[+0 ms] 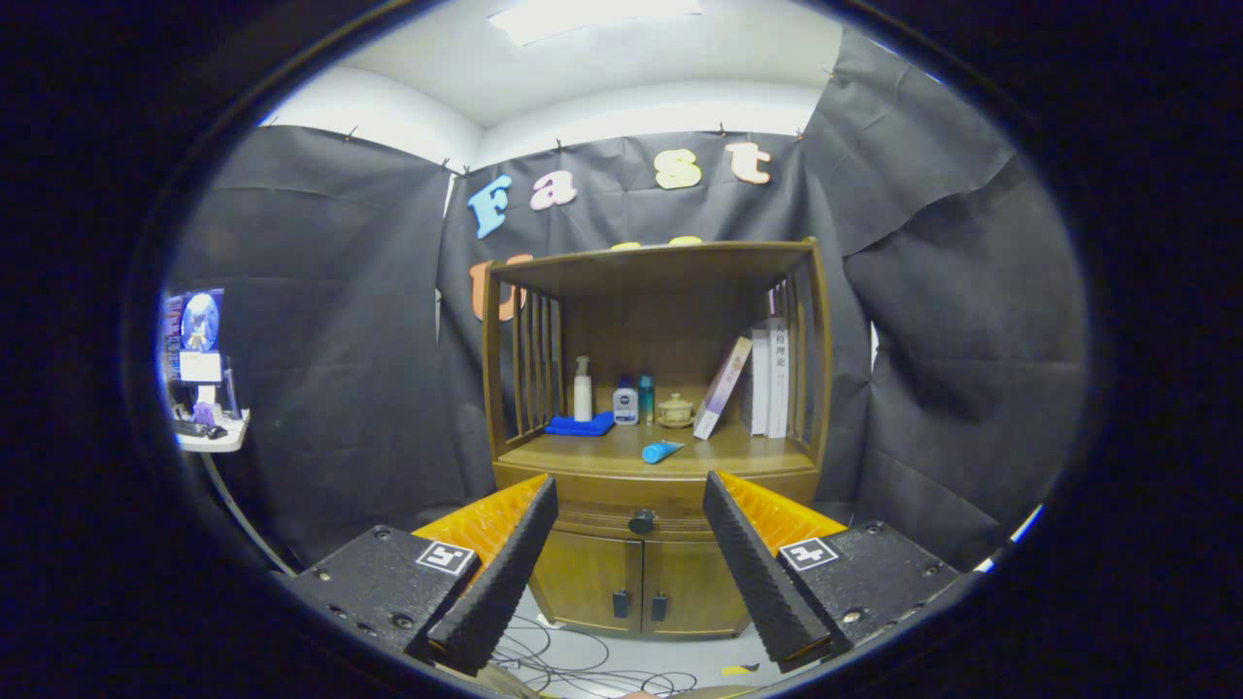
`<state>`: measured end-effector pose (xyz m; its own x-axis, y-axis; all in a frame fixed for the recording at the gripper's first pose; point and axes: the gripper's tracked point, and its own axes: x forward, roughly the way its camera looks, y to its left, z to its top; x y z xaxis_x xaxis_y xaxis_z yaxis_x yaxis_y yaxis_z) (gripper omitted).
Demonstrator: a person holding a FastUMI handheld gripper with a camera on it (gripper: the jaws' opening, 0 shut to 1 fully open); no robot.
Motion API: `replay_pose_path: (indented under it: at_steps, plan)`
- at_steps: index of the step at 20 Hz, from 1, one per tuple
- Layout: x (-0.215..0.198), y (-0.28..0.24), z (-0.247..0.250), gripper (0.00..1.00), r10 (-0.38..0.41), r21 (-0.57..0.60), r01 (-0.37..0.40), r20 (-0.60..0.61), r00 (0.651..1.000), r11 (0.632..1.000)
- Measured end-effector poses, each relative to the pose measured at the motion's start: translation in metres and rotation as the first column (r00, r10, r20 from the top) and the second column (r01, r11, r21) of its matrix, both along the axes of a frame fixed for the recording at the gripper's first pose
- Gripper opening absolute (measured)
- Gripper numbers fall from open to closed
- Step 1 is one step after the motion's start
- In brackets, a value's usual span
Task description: Pull open the drawer, take out the items inside it, and place them on the countertop above the cabinet.
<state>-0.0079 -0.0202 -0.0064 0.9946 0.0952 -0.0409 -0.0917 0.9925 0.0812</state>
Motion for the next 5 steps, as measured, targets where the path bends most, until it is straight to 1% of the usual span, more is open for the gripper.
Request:
replay_pose_path:
  at_steps: [5]
  plan:
    - [-0.015,-0.008,0.007,0.99,-0.014,0.031,0.013,0.026,1.000,0.999]
